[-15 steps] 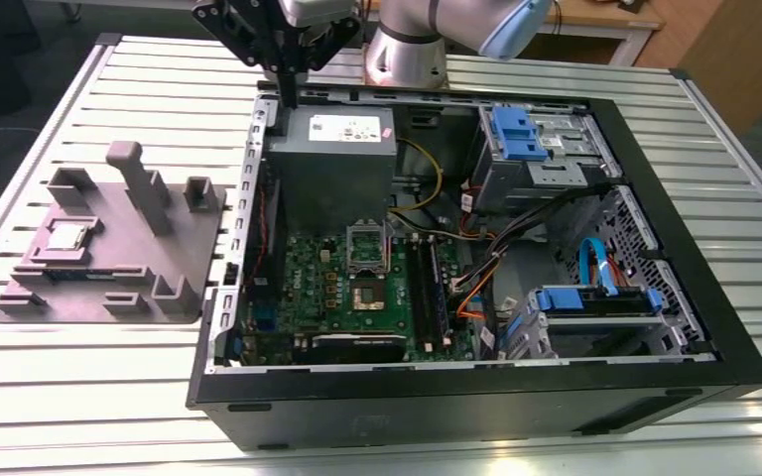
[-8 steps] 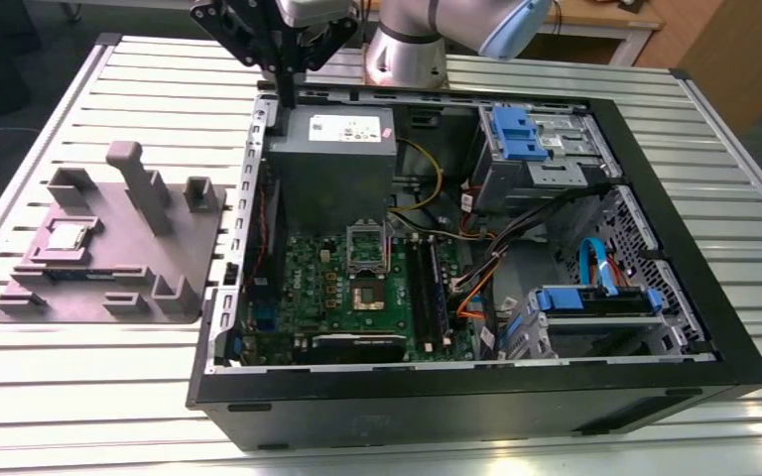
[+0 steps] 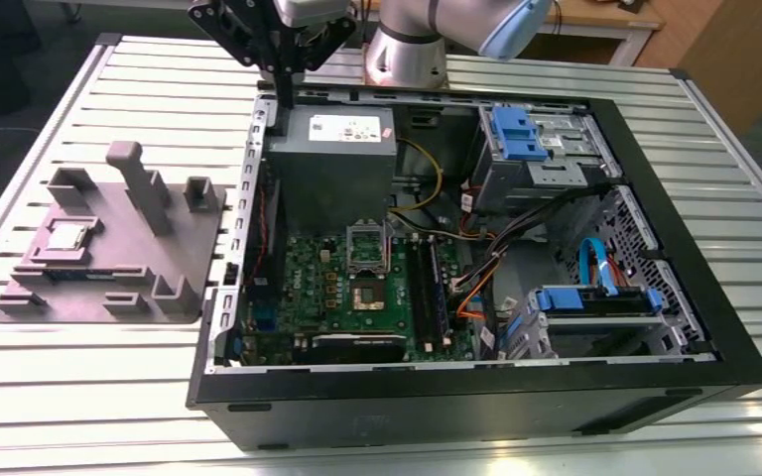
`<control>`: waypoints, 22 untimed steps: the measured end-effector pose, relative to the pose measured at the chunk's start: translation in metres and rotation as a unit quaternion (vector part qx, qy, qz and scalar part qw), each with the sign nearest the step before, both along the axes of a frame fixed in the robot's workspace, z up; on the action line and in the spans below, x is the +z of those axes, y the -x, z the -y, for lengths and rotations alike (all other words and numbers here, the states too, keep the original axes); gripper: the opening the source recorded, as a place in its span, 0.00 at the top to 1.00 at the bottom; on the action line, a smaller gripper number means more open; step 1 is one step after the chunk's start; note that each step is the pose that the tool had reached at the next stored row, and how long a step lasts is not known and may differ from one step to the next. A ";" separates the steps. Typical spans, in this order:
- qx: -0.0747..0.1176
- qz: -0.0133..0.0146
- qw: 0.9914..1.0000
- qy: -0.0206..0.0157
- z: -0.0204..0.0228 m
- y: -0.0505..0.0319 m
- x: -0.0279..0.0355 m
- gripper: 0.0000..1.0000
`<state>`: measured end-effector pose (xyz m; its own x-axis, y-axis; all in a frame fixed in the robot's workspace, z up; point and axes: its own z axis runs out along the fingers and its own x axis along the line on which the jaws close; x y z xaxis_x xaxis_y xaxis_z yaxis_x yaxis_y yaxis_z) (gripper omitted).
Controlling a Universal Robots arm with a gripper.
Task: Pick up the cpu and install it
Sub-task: 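Reach for the cpu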
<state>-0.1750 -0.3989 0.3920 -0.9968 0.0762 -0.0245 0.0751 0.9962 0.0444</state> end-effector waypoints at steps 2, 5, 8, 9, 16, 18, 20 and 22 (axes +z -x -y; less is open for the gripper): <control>0.000 0.000 1.000 0.000 0.0000 0.0004 0.0000 0.89; 0.000 0.000 1.000 0.000 0.0000 0.0011 0.0000 0.89; 0.000 0.000 1.000 0.000 0.0000 0.0021 0.0000 0.89; 0.000 0.000 1.000 0.000 0.0000 0.0024 -0.0001 0.89; 0.000 0.000 1.000 0.000 0.0000 0.0040 -0.0001 0.89; 0.000 0.000 1.000 0.000 0.0000 0.0045 -0.0002 0.89; 0.000 0.000 1.000 0.000 0.0000 0.0046 -0.0002 0.89; 0.000 0.000 1.000 0.000 0.0000 0.0050 -0.0002 0.89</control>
